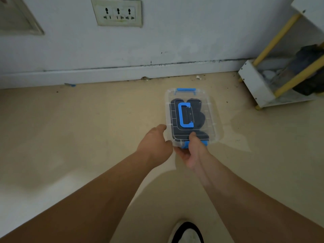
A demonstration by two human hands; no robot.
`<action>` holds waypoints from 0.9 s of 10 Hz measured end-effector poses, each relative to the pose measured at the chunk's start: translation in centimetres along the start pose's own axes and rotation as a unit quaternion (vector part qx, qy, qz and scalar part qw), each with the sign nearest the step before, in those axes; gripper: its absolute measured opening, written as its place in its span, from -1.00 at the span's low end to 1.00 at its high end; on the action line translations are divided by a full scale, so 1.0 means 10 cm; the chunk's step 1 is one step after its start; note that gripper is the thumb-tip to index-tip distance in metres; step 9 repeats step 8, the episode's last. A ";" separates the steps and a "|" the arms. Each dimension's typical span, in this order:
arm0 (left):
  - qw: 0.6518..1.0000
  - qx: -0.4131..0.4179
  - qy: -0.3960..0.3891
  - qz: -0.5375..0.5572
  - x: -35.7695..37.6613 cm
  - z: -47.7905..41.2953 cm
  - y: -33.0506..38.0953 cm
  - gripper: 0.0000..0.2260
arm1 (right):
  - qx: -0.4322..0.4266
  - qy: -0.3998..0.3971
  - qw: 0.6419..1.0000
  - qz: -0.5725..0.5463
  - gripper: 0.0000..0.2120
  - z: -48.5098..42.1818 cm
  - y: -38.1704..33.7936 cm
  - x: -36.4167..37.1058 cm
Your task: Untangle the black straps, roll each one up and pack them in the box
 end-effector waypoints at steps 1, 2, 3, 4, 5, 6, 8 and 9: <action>1.000 -0.002 0.007 0.006 -0.08 0.01 0.00 -0.43 | 0.001 0.001 1.000 0.030 -0.64 -0.03 -0.09 -0.01; 1.000 0.006 0.004 0.009 -0.10 0.03 0.01 -0.43 | -0.004 0.002 1.000 0.031 -0.69 -0.03 -0.19 -0.03; 1.000 0.009 0.000 0.007 -0.10 0.03 0.00 -0.43 | -0.002 0.001 1.000 0.025 -0.71 0.01 -0.22 -0.01; 1.000 0.007 -0.014 0.000 -0.08 0.04 -0.02 -0.43 | -0.008 0.009 0.999 0.045 -0.67 0.02 -0.22 -0.03; 1.000 0.006 -0.022 -0.010 -0.08 0.06 -0.06 -0.44 | -0.007 0.006 0.998 0.060 -0.66 0.03 -0.25 -0.07; 0.999 0.012 -0.028 -0.037 -0.09 0.09 -0.10 -0.45 | 0.019 -0.012 0.994 0.108 -0.55 0.08 -0.28 -0.14; 0.995 0.032 -0.039 -0.082 -0.27 0.36 -0.02 -0.47 | 0.067 0.002 0.935 0.347 -0.36 0.54 -0.02 -0.24; 0.995 0.032 -0.039 -0.082 -0.27 0.36 -0.02 -0.47 | 0.067 0.002 0.935 0.347 -0.36 0.54 -0.02 -0.24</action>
Point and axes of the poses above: each hand's wrist, its own z-axis away from the middle knuckle, its own x-axis out of the palm, y = z × x, the point moved 8 cm from there along -z, towards the middle knuckle, and after that the axes turned 13 degrees about -z, right-handed, at the moved point
